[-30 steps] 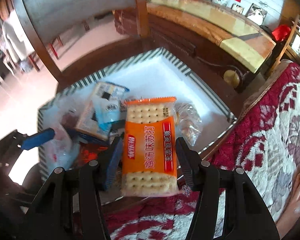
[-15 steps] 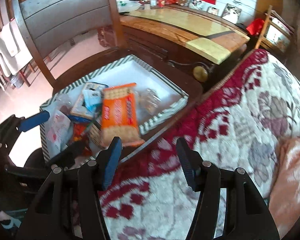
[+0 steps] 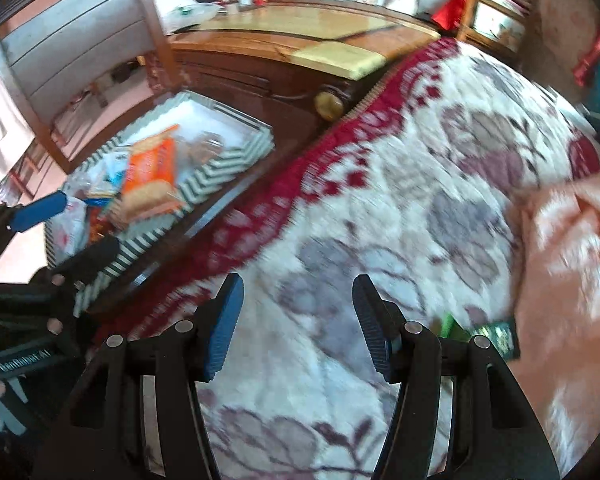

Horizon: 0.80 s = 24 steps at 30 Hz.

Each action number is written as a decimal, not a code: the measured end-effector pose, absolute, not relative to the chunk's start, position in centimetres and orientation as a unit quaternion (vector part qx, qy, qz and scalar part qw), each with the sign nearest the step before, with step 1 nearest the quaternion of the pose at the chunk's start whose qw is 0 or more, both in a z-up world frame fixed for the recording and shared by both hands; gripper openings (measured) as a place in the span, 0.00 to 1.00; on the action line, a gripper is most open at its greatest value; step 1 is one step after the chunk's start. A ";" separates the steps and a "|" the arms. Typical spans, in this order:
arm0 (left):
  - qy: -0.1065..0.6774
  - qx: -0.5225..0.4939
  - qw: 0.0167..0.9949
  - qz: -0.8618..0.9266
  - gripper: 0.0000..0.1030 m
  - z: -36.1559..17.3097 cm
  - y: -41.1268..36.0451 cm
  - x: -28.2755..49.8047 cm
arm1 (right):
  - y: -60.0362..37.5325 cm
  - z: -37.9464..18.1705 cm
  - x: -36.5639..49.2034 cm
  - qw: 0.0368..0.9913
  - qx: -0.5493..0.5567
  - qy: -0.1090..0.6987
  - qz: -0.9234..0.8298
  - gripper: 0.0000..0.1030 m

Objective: Organize snacks
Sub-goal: 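Move both tools back over the green packets on the bedspread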

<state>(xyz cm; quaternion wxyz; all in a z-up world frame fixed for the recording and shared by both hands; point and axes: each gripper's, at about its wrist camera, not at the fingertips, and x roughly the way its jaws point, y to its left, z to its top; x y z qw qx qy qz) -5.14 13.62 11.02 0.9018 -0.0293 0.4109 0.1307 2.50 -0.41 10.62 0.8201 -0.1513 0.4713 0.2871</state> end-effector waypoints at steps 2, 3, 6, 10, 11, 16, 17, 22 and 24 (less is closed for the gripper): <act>0.414 -0.025 0.902 0.123 0.86 10.9 12.6 -4.7 | -2.2 10.1 2.8 0.822 -0.140 0.479 0.274 0.55; 0.415 -0.022 0.902 0.120 0.86 10.9 12.2 -4.6 | -3.0 9.9 2.9 0.822 -0.136 0.483 0.269 0.55; 0.416 -0.014 0.902 0.110 0.86 10.7 10.8 -4.1 | -5.4 9.2 3.1 0.825 -0.129 0.490 0.251 0.55; 0.420 -0.007 0.902 0.101 0.86 10.5 9.3 -3.6 | -8.6 8.4 3.2 0.830 -0.113 0.498 0.226 0.55; 0.421 -0.006 0.902 0.098 0.86 10.4 8.9 -3.5 | -9.2 8.3 3.2 0.831 -0.110 0.498 0.221 0.55; 0.427 0.000 0.901 0.084 0.87 9.9 7.1 -2.9 | -11.7 7.7 3.1 0.837 -0.097 0.500 0.201 0.55; 0.428 0.002 0.900 0.080 0.87 9.8 6.7 -2.8 | -12.1 7.5 3.1 0.837 -0.096 0.500 0.199 0.55; 0.434 0.011 0.898 0.069 0.87 9.5 5.1 -2.2 | -14.0 6.6 3.1 0.836 -0.085 0.510 0.187 0.55; 0.436 0.014 0.897 0.065 0.87 9.4 4.5 -1.9 | -14.9 6.4 3.2 0.834 -0.079 0.515 0.181 0.55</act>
